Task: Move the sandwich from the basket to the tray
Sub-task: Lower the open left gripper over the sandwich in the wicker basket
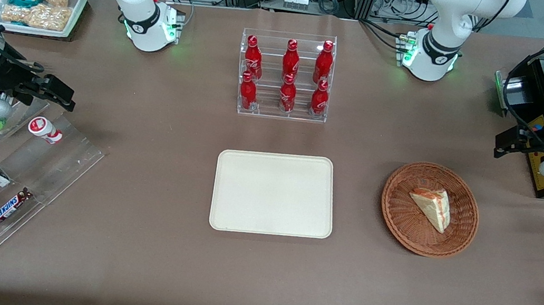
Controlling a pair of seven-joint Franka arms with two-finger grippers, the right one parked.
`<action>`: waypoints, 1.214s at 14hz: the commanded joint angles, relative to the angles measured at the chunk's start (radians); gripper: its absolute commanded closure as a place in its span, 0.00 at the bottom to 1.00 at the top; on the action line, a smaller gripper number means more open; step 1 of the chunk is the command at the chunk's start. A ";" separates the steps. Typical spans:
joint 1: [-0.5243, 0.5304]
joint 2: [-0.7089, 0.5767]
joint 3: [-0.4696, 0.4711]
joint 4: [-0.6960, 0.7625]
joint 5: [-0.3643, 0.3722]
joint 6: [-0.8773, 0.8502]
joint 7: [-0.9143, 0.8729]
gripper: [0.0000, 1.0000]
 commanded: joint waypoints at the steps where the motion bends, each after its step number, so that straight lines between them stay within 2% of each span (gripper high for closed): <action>1: -0.004 0.008 -0.006 0.022 0.003 -0.002 -0.012 0.00; 12: -0.003 0.020 -0.005 -0.012 0.017 0.014 -0.024 0.00; 14: -0.003 0.045 -0.005 -0.058 0.020 0.068 -0.066 0.00; 17: -0.003 0.039 -0.003 -0.214 0.022 0.234 -0.082 0.00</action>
